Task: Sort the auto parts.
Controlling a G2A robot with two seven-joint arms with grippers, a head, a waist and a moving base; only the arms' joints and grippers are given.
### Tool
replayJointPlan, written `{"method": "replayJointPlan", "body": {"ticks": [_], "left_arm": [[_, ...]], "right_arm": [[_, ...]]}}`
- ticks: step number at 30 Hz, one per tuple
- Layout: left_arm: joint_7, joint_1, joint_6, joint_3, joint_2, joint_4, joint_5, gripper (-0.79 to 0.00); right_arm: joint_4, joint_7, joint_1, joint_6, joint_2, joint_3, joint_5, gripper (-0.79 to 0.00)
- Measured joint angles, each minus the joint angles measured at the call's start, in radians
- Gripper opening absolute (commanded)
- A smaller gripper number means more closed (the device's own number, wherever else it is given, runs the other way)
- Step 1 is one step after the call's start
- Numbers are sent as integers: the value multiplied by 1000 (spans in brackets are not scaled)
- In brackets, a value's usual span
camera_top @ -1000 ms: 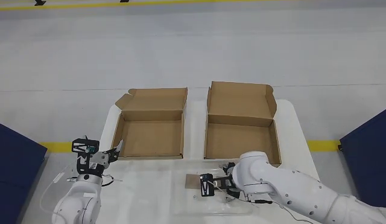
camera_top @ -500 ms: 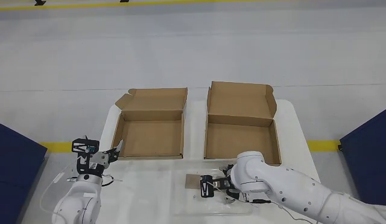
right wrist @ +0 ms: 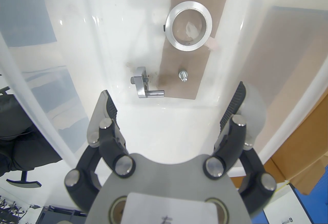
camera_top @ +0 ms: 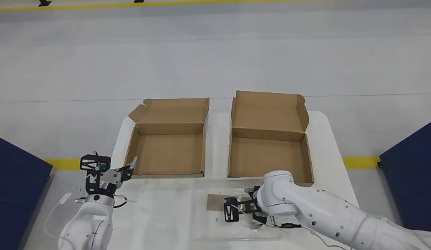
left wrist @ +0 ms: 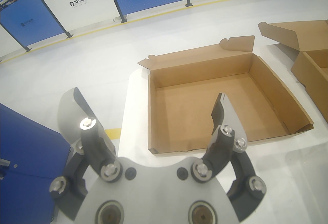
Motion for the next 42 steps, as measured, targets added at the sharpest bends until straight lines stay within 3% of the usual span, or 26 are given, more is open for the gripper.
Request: {"method": "replayJointPlan", "body": {"ticks": [13, 14, 15, 16, 19, 21, 42], "left_arm": [[0, 0, 0, 0, 0, 0, 0, 0], [0, 0, 0, 0, 0, 0, 0, 0], [0, 0, 0, 0, 0, 0, 0, 0], [0, 0, 0, 0, 0, 0, 0, 0], [0, 0, 0, 0, 0, 0, 0, 0], [0, 0, 0, 0, 0, 0, 0, 0], [0, 0, 0, 0, 0, 0, 0, 0]], "right_arm": [[22, -21, -17, 6, -11, -2, -35, 0], [23, -19, -17, 7, -13, -2, -36, -34], [23, -18, -18, 8, -14, -1, -36, -129], [24, -16, -18, 7, -15, -1, -36, -145], [28, -13, -19, 5, -18, 2, -37, -351], [32, -13, -20, 5, -19, 5, -35, -400], [85, -31, -34, 17, -37, 27, -44, -493]]}}
